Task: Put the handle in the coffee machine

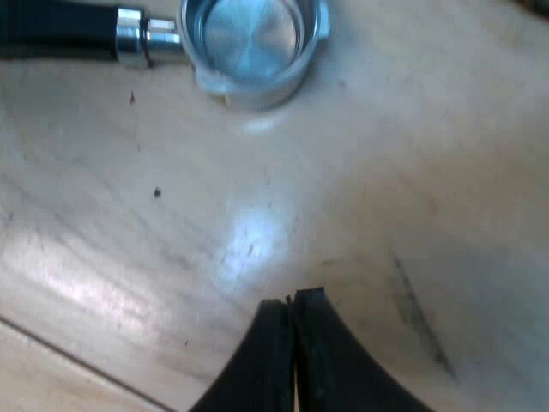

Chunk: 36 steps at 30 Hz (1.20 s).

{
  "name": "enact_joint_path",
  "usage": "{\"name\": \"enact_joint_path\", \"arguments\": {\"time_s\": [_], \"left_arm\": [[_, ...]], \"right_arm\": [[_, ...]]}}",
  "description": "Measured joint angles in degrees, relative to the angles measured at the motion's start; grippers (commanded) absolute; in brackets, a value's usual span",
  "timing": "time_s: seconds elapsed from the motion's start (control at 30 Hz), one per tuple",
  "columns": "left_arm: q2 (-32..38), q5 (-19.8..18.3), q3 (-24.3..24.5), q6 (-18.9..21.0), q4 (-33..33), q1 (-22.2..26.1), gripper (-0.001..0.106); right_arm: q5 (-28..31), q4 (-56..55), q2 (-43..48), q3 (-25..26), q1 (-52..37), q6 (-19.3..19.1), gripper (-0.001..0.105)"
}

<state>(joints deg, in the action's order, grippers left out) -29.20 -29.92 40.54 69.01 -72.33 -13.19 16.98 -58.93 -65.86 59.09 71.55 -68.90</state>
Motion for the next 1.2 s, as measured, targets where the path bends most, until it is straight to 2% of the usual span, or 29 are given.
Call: {"name": "enact_joint_path", "arguments": {"time_s": [0.23,0.3,0.37,0.4,0.47,0.53,0.7,0.9,1.0,1.07,1.2], "left_arm": [[2.6,-1.7,0.1,-1.3,-0.5,1.2,0.08],[2.6,-2.5,0.1,-1.4,-0.5,1.1,0.08],[2.6,-3.0,0.1,-1.5,-0.5,1.1,0.08],[2.6,-3.1,0.1,-1.7,-0.5,1.1,0.08],[2.6,-4.2,0.1,-1.7,0.3,1.1,0.08],[2.6,-4.9,0.1,-1.7,0.8,1.1,0.08],[2.6,-5.4,0.1,-2.7,1.7,1.1,0.08],[2.6,-8.2,-1.7,-5.2,4.5,1.1,0.08],[2.6,-8.5,-3.0,-5.3,6.8,1.1,0.08],[2.6,-8.6,-4.4,-5.3,7.9,1.1,0.08],[2.6,-8.6,-6.4,-5.5,8.1,1.1,0.08]], "right_arm": [[3.2,0.0,0.0,3.0,0.0,-5.8,0.002],[3.2,0.0,0.0,3.7,0.0,-6.1,0.012],[3.5,0.0,0.0,4.0,0.0,-6.2,0.036],[3.5,0.0,0.0,4.0,0.0,-6.3,0.041],[3.5,0.0,0.0,4.0,0.0,-6.6,0.067],[3.5,0.0,0.0,4.0,0.0,-7.5,0.077],[2.5,0.0,0.0,4.0,-1.0,-9.5,0.073],[-3.5,1.5,0.0,4.0,-7.6,-9.4,0.072],[-5.8,3.2,-0.6,4.0,-10.9,-9.4,0.072],[-9.7,5.4,-2.2,4.2,-13.0,-9.5,0.072],[-12.8,7.1,-5.8,4.2,-14.1,-10.4,0.072]]}}
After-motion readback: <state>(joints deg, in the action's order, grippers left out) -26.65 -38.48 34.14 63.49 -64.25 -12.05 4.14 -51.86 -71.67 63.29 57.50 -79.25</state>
